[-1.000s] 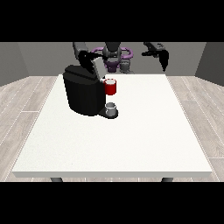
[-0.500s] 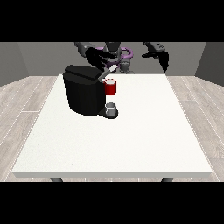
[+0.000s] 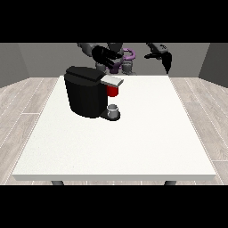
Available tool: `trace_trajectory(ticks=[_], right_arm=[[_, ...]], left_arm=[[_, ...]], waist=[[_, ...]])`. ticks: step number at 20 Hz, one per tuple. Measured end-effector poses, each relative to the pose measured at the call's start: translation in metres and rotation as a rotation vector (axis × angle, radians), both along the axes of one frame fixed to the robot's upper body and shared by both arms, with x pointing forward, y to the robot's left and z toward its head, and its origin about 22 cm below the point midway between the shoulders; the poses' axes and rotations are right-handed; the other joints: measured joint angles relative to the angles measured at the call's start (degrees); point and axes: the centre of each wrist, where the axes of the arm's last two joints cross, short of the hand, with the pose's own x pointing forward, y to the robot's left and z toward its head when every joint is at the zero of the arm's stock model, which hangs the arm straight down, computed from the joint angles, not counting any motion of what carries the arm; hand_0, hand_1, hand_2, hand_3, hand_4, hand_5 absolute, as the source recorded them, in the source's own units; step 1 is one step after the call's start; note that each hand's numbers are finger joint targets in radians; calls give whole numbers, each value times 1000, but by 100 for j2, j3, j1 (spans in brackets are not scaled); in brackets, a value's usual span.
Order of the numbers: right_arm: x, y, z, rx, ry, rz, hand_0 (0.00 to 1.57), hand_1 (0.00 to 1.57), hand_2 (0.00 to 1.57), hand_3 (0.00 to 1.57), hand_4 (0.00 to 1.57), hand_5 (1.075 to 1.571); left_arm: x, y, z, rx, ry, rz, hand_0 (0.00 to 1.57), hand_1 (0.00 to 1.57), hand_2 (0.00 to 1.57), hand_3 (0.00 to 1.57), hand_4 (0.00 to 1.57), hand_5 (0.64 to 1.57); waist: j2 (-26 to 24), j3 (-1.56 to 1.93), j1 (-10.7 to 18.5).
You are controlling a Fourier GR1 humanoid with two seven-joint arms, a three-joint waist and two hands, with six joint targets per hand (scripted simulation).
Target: Insert the coffee pod into the coffee machine and close the lid
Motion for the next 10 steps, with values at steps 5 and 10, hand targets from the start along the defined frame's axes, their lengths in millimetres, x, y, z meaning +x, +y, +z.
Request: trace_trajectory(ticks=[5,10], right_arm=[[-17,17,-27,57,10,80,0,0,0,0,275,1571],[-48,20,-64,176,85,118,0,0,0,0,157,1571]], left_arm=[[-10,4,-11,-5,4,16,0,0,0,0,205,1571],[-18,4,-30,-22,50,52,0,0,0,0,192,1571]], waist=[[-287,0,-154],[-755,1,-492]])
